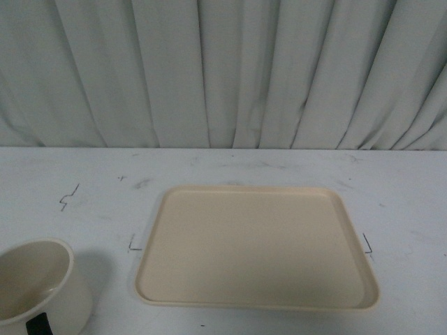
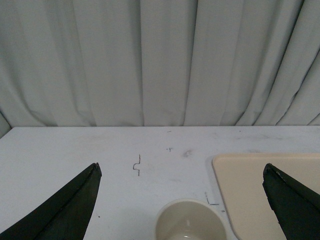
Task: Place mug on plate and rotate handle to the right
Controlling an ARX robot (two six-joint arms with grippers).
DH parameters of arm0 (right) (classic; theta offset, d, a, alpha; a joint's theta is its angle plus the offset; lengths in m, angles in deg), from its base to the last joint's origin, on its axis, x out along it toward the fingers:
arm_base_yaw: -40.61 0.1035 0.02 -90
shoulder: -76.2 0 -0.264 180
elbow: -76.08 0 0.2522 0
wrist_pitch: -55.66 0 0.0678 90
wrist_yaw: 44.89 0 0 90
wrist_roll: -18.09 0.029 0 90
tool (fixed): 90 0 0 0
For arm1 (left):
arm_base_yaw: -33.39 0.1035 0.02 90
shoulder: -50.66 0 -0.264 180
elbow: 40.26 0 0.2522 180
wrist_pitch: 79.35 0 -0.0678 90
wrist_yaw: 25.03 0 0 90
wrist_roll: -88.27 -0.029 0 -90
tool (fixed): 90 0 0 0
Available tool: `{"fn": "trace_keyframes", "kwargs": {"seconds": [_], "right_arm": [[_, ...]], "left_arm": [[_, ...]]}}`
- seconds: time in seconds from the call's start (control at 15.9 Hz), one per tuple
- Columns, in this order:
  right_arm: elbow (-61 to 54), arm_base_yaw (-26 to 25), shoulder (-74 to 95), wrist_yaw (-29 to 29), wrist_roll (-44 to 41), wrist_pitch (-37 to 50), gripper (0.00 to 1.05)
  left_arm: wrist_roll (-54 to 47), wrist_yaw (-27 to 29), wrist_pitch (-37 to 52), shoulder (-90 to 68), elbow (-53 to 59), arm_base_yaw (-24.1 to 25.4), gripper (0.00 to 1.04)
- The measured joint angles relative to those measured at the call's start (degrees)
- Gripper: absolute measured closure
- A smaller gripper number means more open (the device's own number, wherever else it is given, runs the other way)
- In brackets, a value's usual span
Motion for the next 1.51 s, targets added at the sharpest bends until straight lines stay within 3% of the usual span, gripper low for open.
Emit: {"fn": "trace_keyframes", "kwargs": {"seconds": [0.25, 0.31, 0.38, 0.57, 0.88, 1.51], "right_arm": [[0.00, 0.00, 0.00, 0.00, 0.00, 0.02, 0.06], [0.00, 0.00, 0.00, 0.07, 0.02, 0.00, 0.06], [0.00, 0.00, -0.02, -0.04, 0.07, 0.07, 0.06], [0.00, 0.00, -0.02, 0.00, 0.13, 0.02, 0.06], [0.00, 0.00, -0.02, 0.00, 0.13, 0.00, 0.06], [0.00, 0.00, -0.02, 0.00, 0.13, 0.00, 0.06]], "left_arm": [[-0.02, 0.24, -0.35, -0.04, -0.04, -0.02, 0.07], [-0.96, 10.80, -14.64, -8.76, -6.32, -3.85, 0.07], [-1.92, 14.43, -17.86, -19.61, -11.61, -3.21, 0.07], [-3.04, 10.43, -15.26, -41.99, -20.85, 1.42, 0.07], [1.20, 2.71, -19.15, -69.70, -35.93, 5.03, 0.07], [-4.87, 0.13, -16.57, -84.15, -38.53, 8.79, 0.07]]}}
